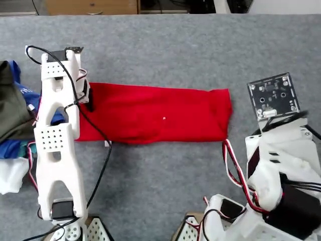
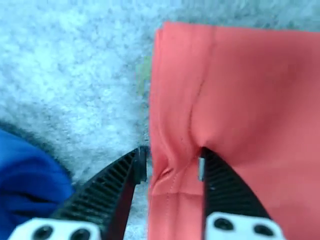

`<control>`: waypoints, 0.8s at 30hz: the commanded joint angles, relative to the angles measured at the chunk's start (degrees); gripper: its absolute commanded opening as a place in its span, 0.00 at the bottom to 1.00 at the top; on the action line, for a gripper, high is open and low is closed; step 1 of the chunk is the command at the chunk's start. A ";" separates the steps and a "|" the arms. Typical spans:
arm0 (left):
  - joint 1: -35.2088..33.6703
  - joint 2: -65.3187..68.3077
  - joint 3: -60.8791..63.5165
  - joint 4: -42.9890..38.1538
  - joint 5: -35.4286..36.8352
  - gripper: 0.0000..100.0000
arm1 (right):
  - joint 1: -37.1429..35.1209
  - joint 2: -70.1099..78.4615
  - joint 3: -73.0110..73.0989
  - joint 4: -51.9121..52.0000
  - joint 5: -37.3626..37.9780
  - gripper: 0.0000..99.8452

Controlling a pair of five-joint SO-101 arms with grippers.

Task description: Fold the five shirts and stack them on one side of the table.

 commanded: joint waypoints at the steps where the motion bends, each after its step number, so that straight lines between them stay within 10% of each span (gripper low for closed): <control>1: 4.13 0.66 0.44 0.26 -0.26 0.10 | 0.84 -0.04 0.22 0.70 0.53 0.00; 24: 6.07 -17.71 3.69 2.37 1.49 0.02 | 0.84 -0.48 -0.13 0.70 0.53 0.00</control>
